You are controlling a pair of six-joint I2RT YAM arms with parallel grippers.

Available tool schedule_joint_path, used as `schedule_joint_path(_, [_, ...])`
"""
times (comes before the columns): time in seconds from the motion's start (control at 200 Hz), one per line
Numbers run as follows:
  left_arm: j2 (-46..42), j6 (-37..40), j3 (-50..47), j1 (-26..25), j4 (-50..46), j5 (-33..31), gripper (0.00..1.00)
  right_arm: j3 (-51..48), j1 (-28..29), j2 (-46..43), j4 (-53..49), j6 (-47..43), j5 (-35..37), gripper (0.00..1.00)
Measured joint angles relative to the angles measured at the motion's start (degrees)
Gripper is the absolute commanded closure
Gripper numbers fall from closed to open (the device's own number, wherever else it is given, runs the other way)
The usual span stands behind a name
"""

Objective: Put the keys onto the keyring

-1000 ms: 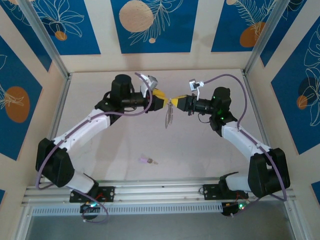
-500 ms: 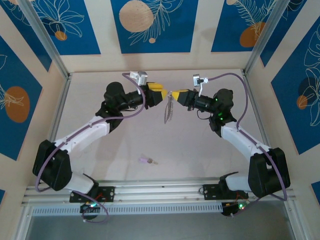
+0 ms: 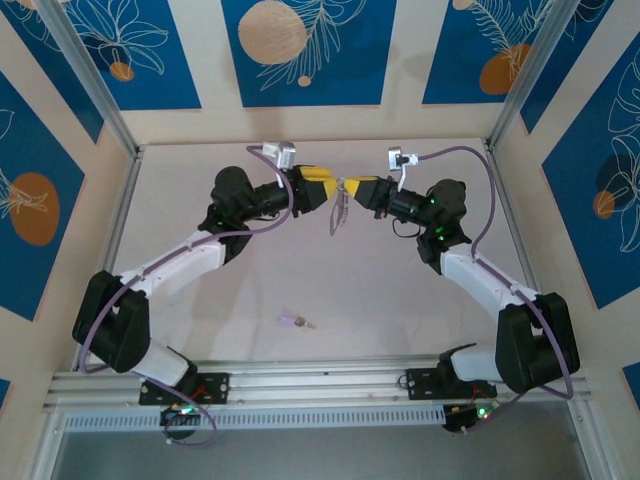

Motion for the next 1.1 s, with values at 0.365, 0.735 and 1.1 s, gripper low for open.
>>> schedule_joint_path(0.365, [3.2,-1.9,0.0,0.0,1.2,1.4,0.65,0.0,0.0,0.4,0.4,0.2,0.0,1.00])
schedule_joint_path(0.735, [3.3,-2.8,0.2,0.0,3.0,1.9,0.77,0.0,0.0,0.5,0.4,0.2,0.0,1.00])
schedule_joint_path(1.1, [4.8,-3.5,1.3,0.0,3.4,3.0,0.94,0.0,0.0,1.1,0.3,0.2,0.0,1.00])
